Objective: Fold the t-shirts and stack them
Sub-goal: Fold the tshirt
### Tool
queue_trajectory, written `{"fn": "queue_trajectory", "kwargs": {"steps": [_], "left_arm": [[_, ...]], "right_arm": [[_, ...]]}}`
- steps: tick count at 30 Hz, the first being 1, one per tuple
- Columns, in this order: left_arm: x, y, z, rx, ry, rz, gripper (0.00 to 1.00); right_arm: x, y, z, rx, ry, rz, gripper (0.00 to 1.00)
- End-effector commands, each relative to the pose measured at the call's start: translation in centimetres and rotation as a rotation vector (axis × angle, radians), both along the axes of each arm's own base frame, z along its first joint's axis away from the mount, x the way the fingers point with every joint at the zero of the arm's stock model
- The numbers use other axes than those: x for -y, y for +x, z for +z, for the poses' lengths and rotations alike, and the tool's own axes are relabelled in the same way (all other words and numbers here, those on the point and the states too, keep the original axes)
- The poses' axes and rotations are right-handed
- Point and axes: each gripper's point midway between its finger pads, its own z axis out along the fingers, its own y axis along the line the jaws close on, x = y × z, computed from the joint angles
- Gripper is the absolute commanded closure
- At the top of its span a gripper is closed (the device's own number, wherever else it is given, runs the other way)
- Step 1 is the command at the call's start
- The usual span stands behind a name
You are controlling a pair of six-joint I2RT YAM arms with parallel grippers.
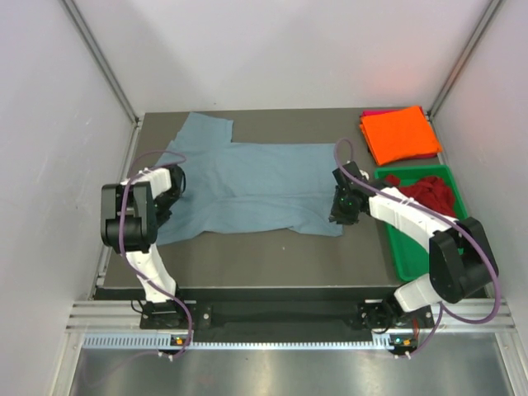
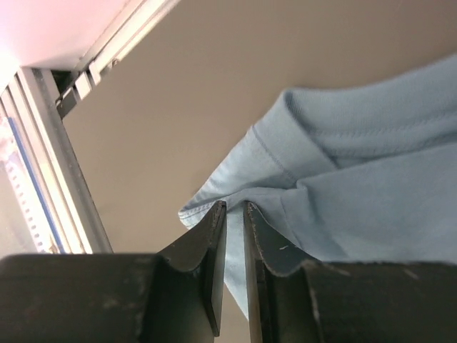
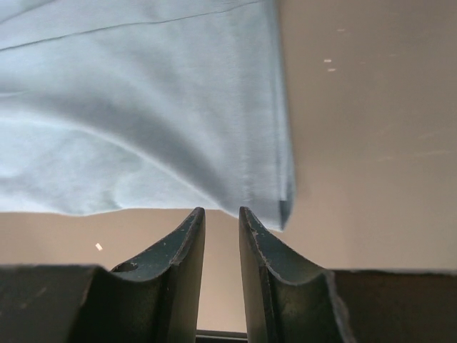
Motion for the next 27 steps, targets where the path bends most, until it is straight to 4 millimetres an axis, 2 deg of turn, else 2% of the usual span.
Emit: {"fn": "queue_trajectory", "kwargs": {"steps": [1, 2, 4, 6, 8, 9, 12, 13, 14, 16, 17, 18, 20, 22, 23, 27], "left_arm": [[-1.3, 1.6, 2.1, 0.038, 0.027, 0.002, 0.79], [-1.4, 1.9, 2.7, 0.052, 0.029, 0.005, 0.76], [-1.6, 3.1, 5.3, 0.123, 0.041, -0.006, 0.69], [-1.6, 4.4, 7.8, 0.203, 0.031, -0.025, 0.66], [-1.1, 4.6, 9.1, 0.228, -0.002, -0.032, 0.63], [-0.9, 4.5, 9.6, 0.244, -0.02, -0.032, 0.57], [0.1, 3.9, 8.6, 0.285, -0.154, -0.024, 0.55], [-0.2, 3.3, 7.9, 0.29, -0.191, 0.001, 0.55], [0.8, 2.3, 6.1, 0.272, -0.276, 0.013, 0.57], [1.3, 1.7, 4.6, 0.283, -0.351, 0.023, 0.61], [1.3, 0.3, 3.1, 0.256, -0.388, 0.056, 0.62], [1.9, 0.6, 2.4, 0.28, -0.442, 0.059, 0.62], [2.2, -0.5, 1.0, 0.277, -0.488, 0.075, 0.62], [2.6, 0.0, 0.6, 0.329, -0.524, 0.064, 0.62], [2.8, -0.2, 0.7, 0.352, -0.522, 0.057, 0.56], [2.2, -0.3, 1.0, 0.398, -0.474, 0.06, 0.52]], "right_arm": [[-1.7, 0.4, 0.8, 0.044, 0.056, 0.065, 0.73], [-1.8, 0.5, 0.9, 0.047, 0.059, 0.069, 0.73], [-1.7, 0.4, 0.8, 0.047, 0.056, 0.073, 0.73], [-1.6, 0.4, 0.6, 0.041, 0.053, 0.058, 0.73], [-1.4, 0.0, 0.0, 0.019, 0.045, 0.04, 0.73], [-1.3, 0.0, -0.4, 0.003, 0.041, 0.018, 0.73], [-1.1, -0.4, -1.0, -0.026, 0.029, -0.008, 0.73], [-1.0, -0.4, -1.0, -0.028, 0.029, -0.009, 0.73], [-1.0, -0.4, -1.0, -0.027, 0.029, -0.008, 0.73], [-0.9, -0.4, -0.9, -0.019, 0.025, -0.004, 0.73], [-0.8, -0.4, -0.8, -0.012, 0.025, -0.003, 0.73], [-0.9, -0.4, -0.5, -0.004, 0.028, 0.0, 0.73], [-0.9, -0.5, -0.3, 0.004, 0.035, 0.005, 0.73], [-0.8, -0.5, -0.1, 0.013, 0.035, 0.007, 0.73], [-0.7, -0.5, -0.1, 0.016, 0.034, 0.009, 0.73], [-0.6, -0.7, 0.0, 0.023, 0.034, 0.008, 0.73]]}}
